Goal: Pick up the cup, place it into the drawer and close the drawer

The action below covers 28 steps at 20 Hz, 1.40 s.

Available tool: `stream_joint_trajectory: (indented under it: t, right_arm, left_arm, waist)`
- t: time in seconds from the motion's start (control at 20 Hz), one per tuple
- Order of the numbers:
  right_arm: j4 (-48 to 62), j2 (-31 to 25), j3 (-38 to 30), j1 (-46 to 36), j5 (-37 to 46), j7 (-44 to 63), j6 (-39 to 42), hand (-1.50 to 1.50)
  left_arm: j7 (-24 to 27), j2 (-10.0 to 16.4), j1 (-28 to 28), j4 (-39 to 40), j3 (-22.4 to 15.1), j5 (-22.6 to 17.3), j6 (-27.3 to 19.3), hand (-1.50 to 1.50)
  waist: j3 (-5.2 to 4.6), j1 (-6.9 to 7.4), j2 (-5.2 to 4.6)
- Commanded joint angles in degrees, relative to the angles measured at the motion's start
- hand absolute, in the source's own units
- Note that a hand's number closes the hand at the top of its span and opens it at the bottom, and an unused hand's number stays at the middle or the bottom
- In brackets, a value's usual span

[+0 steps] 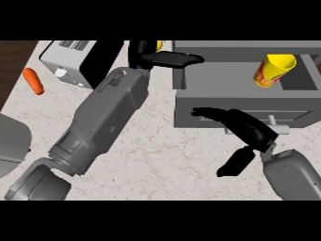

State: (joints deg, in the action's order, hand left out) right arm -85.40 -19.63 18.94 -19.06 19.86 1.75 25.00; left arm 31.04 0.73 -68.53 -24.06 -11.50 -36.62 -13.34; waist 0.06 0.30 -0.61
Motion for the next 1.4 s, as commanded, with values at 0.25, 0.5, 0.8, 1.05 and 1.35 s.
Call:
stream_joint_trajectory:
  t: [0.25,0.5,0.8,1.05,1.35]
  right_arm:
    - [33.2,4.3,0.8,-11.1,11.0,-11.7,-9.1,1.5]
    - [44.8,2.7,-5.9,-18.0,8.4,-23.2,-12.4,1.5]
    - [53.5,-0.1,-13.2,-27.8,6.3,-25.5,-16.0,1.5]
    - [57.2,-2.3,-17.7,-33.3,4.0,-23.4,-17.7,1.5]
    - [57.0,-6.0,-19.2,-34.9,2.1,-22.2,-13.6,1.5]
  left_arm:
    - [1.6,2.2,9.1,-6.4,-0.1,-0.1,3.8,-1.5]
    - [-1.3,5.8,12.3,-11.2,-0.1,-0.6,5.8,-1.5]
    - [-1.4,7.3,17.0,-14.4,-0.8,-1.0,9.3,-1.5]
    - [-2.0,10.0,17.9,-15.2,-0.9,-0.6,11.0,-1.5]
    - [-2.6,9.3,19.6,-17.0,-1.8,-0.7,12.1,-1.5]
  waist:
    - [0.09,4.75,-0.11]
    - [0.18,5.53,-0.15]
    - [0.24,7.97,-0.96]
    - [0.26,9.35,-1.75]
    - [0.2,10.65,-1.94]
